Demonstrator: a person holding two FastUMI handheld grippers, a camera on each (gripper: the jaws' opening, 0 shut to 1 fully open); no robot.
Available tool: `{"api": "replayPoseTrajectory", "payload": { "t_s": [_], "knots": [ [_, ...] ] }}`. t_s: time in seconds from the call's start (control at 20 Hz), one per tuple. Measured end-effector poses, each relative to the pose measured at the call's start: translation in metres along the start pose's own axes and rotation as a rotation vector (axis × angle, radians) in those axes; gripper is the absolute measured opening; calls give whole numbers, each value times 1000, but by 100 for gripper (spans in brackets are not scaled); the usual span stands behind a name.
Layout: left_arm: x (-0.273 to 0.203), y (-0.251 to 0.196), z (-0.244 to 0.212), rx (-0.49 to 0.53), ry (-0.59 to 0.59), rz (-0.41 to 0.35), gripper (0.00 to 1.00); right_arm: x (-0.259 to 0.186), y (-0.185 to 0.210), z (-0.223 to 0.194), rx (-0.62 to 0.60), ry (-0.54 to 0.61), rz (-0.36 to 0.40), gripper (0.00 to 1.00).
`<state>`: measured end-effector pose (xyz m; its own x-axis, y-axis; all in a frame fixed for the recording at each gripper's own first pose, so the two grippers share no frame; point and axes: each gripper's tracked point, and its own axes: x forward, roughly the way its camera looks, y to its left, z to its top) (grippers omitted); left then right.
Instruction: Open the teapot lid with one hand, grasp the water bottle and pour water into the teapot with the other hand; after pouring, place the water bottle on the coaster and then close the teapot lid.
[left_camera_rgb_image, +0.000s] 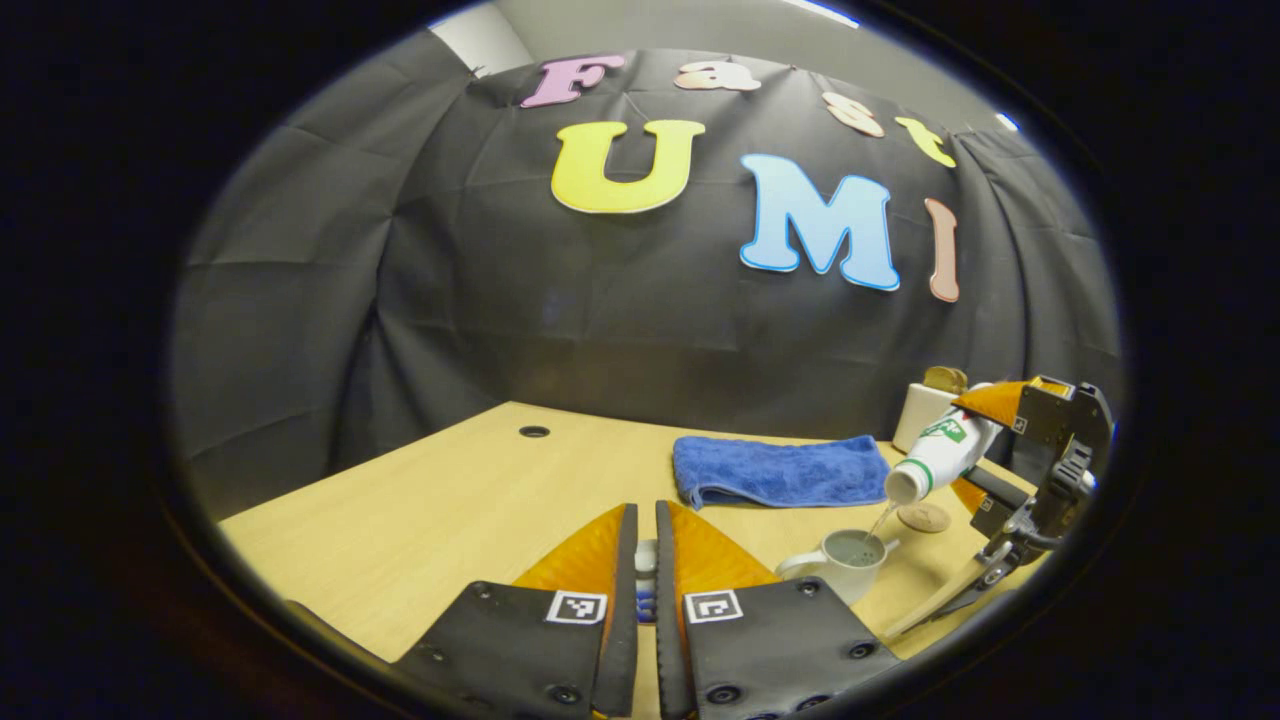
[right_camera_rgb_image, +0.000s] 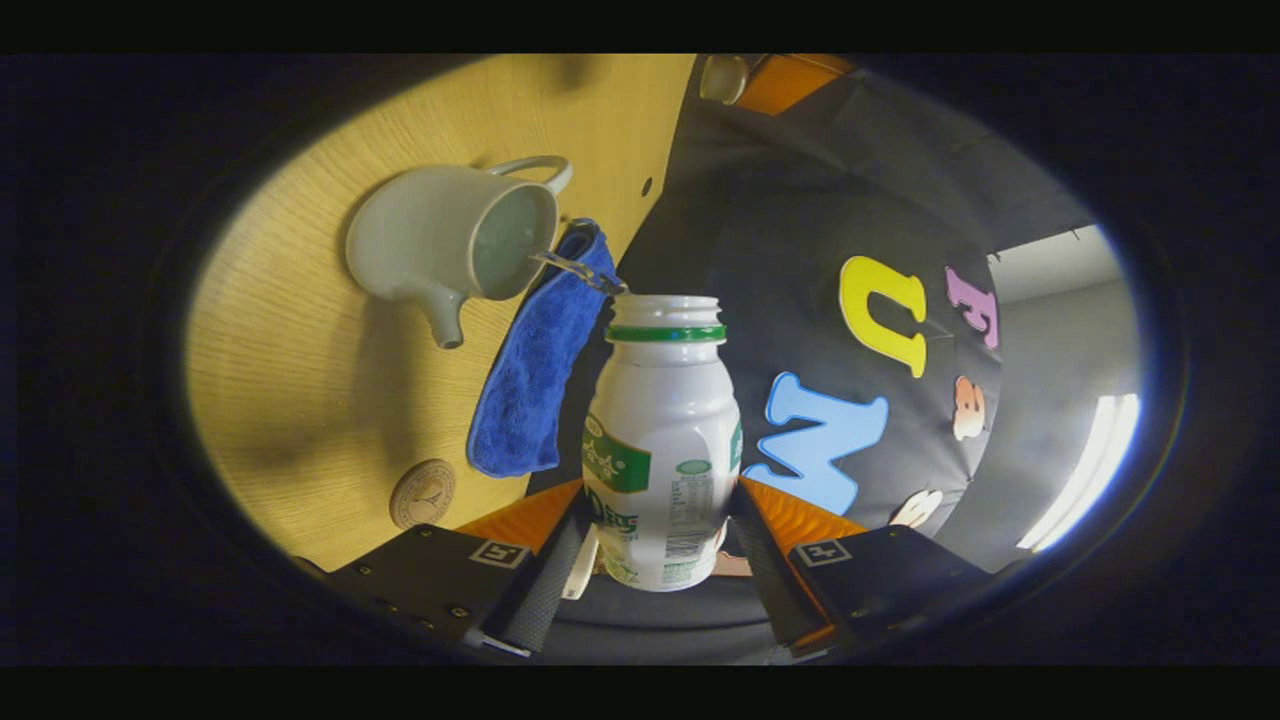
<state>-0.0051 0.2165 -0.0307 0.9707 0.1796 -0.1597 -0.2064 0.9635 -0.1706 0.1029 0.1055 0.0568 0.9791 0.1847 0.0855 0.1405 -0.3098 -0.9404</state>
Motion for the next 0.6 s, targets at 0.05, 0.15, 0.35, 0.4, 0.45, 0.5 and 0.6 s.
{"api": "replayPoseTrajectory", "payload": {
  "t_s": [0.05, 0.15, 0.35, 0.4, 0.45, 0.5, 0.6],
  "knots": [
    [1, -1, 0, 0, 1, 1, 11, 0, -1, 2, -5, -1, -1, 81],
    [1, 0, 0, -1, 2, 2, 16, 1, -2, 4, -19, -4, -4, 81],
    [2, 1, 1, -1, 3, 2, 15, 5, -4, 6, -41, -11, -6, 81],
    [1, 2, 1, -1, 2, 2, 15, 4, -4, 7, -44, -14, -5, 81],
    [1, 1, 0, -1, 3, 2, 19, 3, -5, 9, -50, -18, -4, 81],
    [2, 1, 1, -1, 3, 2, 18, 2, -6, 11, -57, -22, -4, 81],
    [1, 2, 1, -1, 3, 2, 19, 1, -6, 14, -73, -27, -6, 81]
  ]
}}
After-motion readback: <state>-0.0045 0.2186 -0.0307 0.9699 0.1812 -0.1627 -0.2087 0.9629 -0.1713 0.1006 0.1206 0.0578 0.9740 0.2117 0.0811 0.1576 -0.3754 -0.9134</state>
